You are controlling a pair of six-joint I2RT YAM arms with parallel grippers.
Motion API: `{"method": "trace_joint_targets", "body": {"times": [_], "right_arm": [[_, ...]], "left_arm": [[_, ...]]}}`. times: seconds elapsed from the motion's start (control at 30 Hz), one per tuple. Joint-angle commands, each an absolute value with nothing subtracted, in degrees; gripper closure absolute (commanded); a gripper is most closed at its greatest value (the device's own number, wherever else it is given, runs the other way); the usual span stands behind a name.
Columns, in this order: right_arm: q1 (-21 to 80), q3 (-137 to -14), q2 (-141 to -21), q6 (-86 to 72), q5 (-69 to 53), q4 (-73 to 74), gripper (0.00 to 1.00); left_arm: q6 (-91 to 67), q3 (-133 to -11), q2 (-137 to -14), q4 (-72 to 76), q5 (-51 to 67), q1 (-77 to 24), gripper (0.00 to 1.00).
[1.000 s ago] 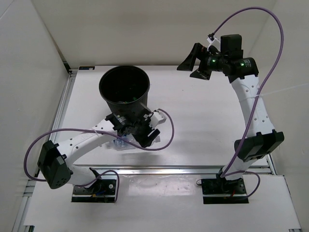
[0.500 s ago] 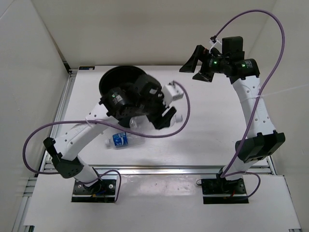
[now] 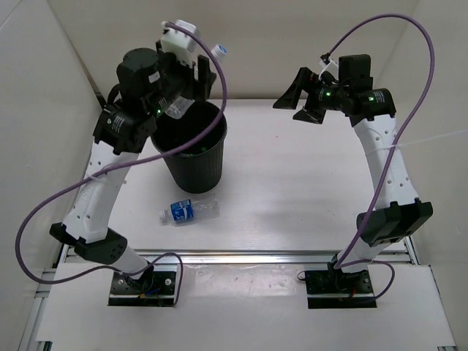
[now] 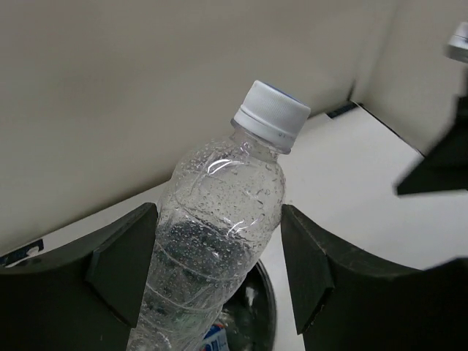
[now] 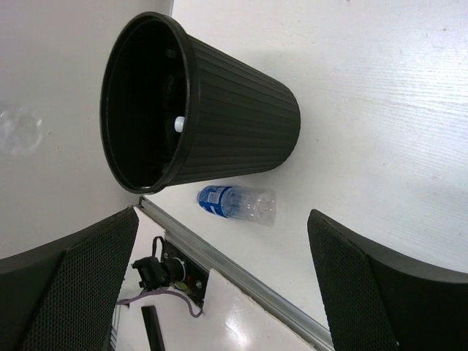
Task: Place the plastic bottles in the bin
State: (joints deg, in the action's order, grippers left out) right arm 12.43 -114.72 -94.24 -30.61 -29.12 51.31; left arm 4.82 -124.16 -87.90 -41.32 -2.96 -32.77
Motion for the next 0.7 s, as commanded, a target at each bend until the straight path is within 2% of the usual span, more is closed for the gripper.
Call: {"method": "trace_joint_targets", "body": {"times": [0.0, 0.07, 0.1, 0.2, 0.23, 0.3, 0.4, 0.5, 0.67], "right_arm": [[12.22, -118.65, -94.39, -29.44, -31.90, 51.94, 0.00], [12.22, -118.65, -94.92, -29.44, -31.90, 51.94, 0.00], [12.22, -118.65, -94.92, -29.44, -31.90, 51.94, 0.00], [12.22, -118.65, -94.92, -29.44, -31.90, 51.94, 0.00], [12.22, -118.13, -94.40, -28.92, -31.90, 51.94, 0.00], [12.22, -116.81, -94.39, -28.92, -31.20, 51.94, 0.00], [12.22, -115.58, -93.87, -28.92, -31.20, 51.94, 0.00], [12.22, -114.88, -93.87, -28.92, -31.20, 51.94, 0.00], [12.22, -115.40, -96.06, -29.53, -32.25, 51.94, 0.00]], "left_arm": [[-1.57, -123.05, -91.13, -35.08, -1.86, -26.73, 0.73], [-4.48, -123.05, -92.63, -34.54, -0.10, -24.36, 0.72], [-4.48, -123.05, -93.25, -34.54, 1.48, -24.35, 0.68], [-6.58, -122.52, -92.47, -34.54, 2.72, -23.64, 0.28], [-7.11, -121.82, -91.68, -34.54, 2.72, -23.64, 0.00], [-7.82, -119.55, -87.05, -34.54, 2.72, -24.43, 0.00], [-5.81, -107.79, -79.22, -34.54, 2.72, -26.80, 0.00], [-4.23, -94.34, -65.36, -34.54, 2.20, -27.33, 0.00], [3.94, -74.82, -54.15, -35.50, 9.67, -28.56, 0.00]]}}
